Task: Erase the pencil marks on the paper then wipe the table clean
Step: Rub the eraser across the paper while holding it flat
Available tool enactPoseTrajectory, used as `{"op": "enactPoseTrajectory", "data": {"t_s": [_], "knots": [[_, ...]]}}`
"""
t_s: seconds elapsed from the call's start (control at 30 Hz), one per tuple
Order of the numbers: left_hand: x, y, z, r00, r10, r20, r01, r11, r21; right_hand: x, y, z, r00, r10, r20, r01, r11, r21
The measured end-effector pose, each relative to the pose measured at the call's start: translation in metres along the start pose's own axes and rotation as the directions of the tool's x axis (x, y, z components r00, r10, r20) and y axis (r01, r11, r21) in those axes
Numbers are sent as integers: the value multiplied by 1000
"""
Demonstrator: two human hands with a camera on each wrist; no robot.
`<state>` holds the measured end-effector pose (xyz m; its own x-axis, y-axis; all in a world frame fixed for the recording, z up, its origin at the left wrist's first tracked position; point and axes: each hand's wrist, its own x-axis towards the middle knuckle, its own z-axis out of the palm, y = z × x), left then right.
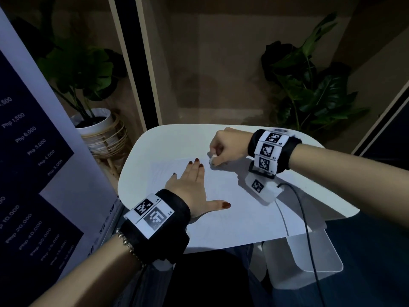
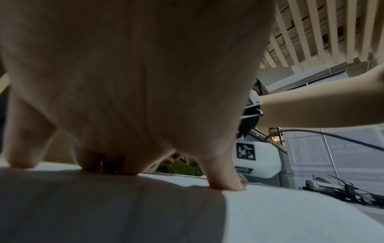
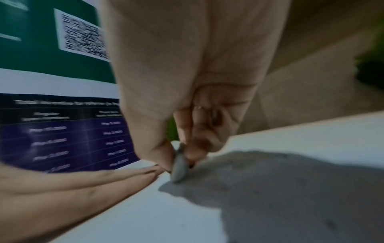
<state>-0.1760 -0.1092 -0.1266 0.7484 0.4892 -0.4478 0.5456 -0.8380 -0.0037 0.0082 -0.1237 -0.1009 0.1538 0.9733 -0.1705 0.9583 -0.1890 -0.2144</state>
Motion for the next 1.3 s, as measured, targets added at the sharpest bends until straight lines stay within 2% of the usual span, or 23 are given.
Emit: {"op": "enactPoseTrajectory", "data": {"t_s": [0.17,0.3,0.37,0.43,0.57,0.67,0.77,0.97,1.03,1.13,1.2,1.3], "knots": [[-2,1,-2,1000,-4,6,4,1000,6,8,18,-19,994,109,-26,-112,986,-122],[-2,2,-3,1000,-7,14,6,1000,8,9,-3,-10,1000,16,-4,-17,996,-88],[-2,2,-3,1000,-6,10,6,1000,6,7,-5,-3,1000,11,15,-11,999,-50],[-2,1,-2,1000,-4,9,4,1000,1,6,4,-6,998,68,18,-67,997,-38],[-2,1,-1,1000,-2,0,2,1000,3,7,21,-22,988,155,13,-152,981,-122],[-1,0,-1,1000,0,-3,0,1000,2,7,12,-19,996,92,-5,-92,994,-59],[-1,0,-1,1000,-1,0,1,1000,4,5,2,-5,999,32,33,-31,999,-24],[-2,0,0,1000,2,-7,-2,1000,8,-4,37,-26,983,179,45,-175,981,-86],[-1,-1,1,1000,6,-13,-6,1000,4,-19,49,-39,982,188,-21,-189,982,-4],[0,-1,1,1000,10,-13,-10,1000,3,-58,56,-50,964,195,-181,-147,957,250],[0,-1,1,1000,9,-9,-9,1000,3,-89,57,-49,936,217,-277,-81,899,431],[1,-2,0,1000,11,6,-11,1000,5,-132,64,-34,871,290,-397,-45,851,523]]}}
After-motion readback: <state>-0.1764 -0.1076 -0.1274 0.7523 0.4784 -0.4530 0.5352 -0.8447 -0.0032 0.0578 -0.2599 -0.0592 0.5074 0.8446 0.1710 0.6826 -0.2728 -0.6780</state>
